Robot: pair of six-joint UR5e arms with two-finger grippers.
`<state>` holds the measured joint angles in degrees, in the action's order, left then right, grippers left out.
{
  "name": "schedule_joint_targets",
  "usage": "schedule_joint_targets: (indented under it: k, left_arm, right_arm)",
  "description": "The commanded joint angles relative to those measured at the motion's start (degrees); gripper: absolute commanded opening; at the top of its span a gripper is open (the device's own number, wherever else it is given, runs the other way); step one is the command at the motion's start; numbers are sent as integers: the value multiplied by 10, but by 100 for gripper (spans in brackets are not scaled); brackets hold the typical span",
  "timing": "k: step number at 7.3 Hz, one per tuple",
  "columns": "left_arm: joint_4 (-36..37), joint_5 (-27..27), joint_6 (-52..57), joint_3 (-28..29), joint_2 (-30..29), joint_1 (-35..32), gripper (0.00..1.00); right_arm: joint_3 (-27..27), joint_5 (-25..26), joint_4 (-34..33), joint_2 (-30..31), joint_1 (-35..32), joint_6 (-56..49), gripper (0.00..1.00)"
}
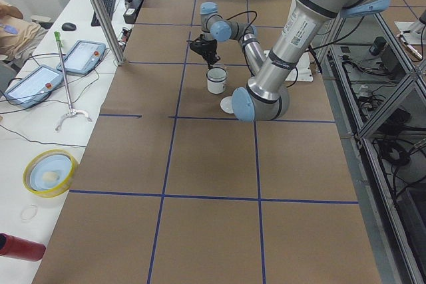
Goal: Place funnel on cup
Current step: 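Lower the funnel into the mug's opening and open the left gripper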
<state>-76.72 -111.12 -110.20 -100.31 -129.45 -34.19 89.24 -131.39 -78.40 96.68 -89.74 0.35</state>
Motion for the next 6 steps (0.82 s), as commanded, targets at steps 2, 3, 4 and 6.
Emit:
schedule_joint_targets:
  k: [2, 3, 4, 6]
  left_arm:
    - [0, 2, 2, -1, 0, 1, 100]
    - [0, 2, 2, 0, -1, 1, 100]
    - [0, 3, 3, -6, -2, 1, 100]
    - [3, 6, 124, -50, 20, -31, 100]
  right_arm:
    - [1, 0, 0, 0, 0, 0, 100]
    - [0, 0, 0, 0, 0, 0, 100]
    - [1, 0, 0, 0, 0, 0, 100]
    - [0, 1, 0, 0, 0, 0, 100]
